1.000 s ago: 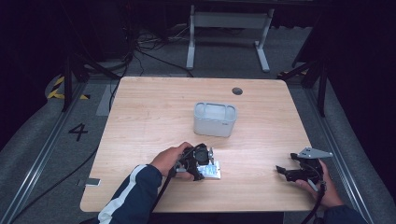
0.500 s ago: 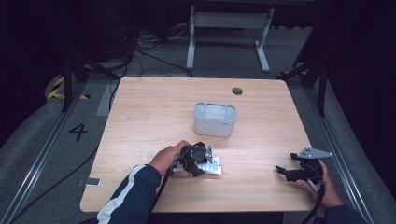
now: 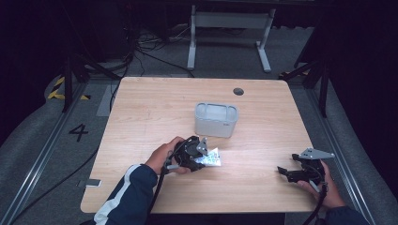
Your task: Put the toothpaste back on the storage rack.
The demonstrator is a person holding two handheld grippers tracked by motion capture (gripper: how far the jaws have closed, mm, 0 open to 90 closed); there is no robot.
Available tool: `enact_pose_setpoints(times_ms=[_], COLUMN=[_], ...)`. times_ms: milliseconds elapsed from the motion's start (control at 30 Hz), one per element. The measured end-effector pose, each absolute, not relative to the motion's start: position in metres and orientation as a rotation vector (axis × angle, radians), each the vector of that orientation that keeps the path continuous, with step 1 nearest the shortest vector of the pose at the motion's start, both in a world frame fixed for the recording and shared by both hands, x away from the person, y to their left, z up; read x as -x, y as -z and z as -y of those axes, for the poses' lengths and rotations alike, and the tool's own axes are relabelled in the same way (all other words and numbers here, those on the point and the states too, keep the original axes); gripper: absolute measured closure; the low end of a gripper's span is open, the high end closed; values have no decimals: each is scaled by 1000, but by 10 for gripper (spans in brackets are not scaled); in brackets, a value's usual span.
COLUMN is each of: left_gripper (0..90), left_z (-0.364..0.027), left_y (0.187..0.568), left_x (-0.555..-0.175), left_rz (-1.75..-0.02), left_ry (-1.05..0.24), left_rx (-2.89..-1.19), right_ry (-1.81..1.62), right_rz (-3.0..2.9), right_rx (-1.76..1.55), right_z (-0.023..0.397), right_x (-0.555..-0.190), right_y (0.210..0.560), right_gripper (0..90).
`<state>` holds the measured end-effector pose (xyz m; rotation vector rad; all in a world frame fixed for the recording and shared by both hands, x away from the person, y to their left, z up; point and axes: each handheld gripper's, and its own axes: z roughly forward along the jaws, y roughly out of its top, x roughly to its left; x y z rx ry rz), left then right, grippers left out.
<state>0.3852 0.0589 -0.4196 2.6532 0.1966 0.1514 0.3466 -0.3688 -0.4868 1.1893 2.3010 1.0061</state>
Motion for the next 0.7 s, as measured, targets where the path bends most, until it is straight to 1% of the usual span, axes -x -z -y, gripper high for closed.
enact_pose_setpoints(times_ms=[367,500,700], left_gripper=[625,629,634], left_z=[-71,-75,-83], left_y=[407,404,394], left_x=[-386,-385,-384], left_rz=[-212,-209,-220], left_ry=[-166,-165,-197], left_rx=[-2572,-2518,-2425], right_ry=[-1006,-1006,-1007], right_rz=[-2300,-2301,-2300], right_rx=[-1189,-1189,-1190], right_z=[369,369,369], right_x=[-347,-347,-347], right_y=[487,487,487], right_gripper=[128,128,128])
